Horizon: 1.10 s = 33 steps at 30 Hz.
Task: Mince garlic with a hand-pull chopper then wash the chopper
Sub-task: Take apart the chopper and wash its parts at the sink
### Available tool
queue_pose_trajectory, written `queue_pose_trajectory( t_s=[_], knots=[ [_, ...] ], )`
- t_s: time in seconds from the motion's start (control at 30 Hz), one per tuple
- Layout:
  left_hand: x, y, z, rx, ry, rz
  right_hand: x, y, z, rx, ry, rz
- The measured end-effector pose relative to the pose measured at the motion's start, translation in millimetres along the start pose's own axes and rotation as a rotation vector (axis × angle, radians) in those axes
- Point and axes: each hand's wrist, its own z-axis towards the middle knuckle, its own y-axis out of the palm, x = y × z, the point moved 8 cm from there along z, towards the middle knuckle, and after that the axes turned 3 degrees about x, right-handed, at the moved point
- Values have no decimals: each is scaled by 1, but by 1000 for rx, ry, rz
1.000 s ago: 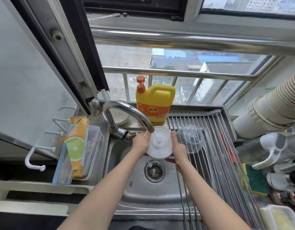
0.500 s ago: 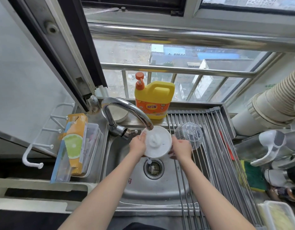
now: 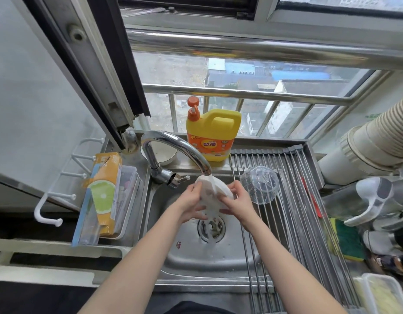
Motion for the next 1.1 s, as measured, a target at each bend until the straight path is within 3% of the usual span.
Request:
queue_pose_trajectory(
  t_s=[0.13, 0.27, 0.4, 0.5, 0.7, 0.83, 1.0, 1.1],
  knots=[
    [7, 37, -18, -265, -135, -432, -1, 6, 0, -24, -77, -101],
    [4, 39, -16, -147, -131, -564, 15, 8, 4, -102, 100, 140],
    [1, 33, -18, -216, -118, -332, 15, -15, 13, 168, 101, 85],
    [3, 32, -22, -308, -114, -218, 18, -5, 14, 116, 179, 90],
    [4, 3, 0, 50, 33, -200, 16, -1, 15, 209, 147, 3],
    [14, -18, 2, 385, 200, 172, 12, 3, 13, 273, 95, -166],
    [38, -11, -13, 439, 323, 569, 27, 0, 10, 239, 274, -198],
    [50, 2, -21, 408, 426, 823, 39, 21, 3, 44, 417, 214]
  ],
)
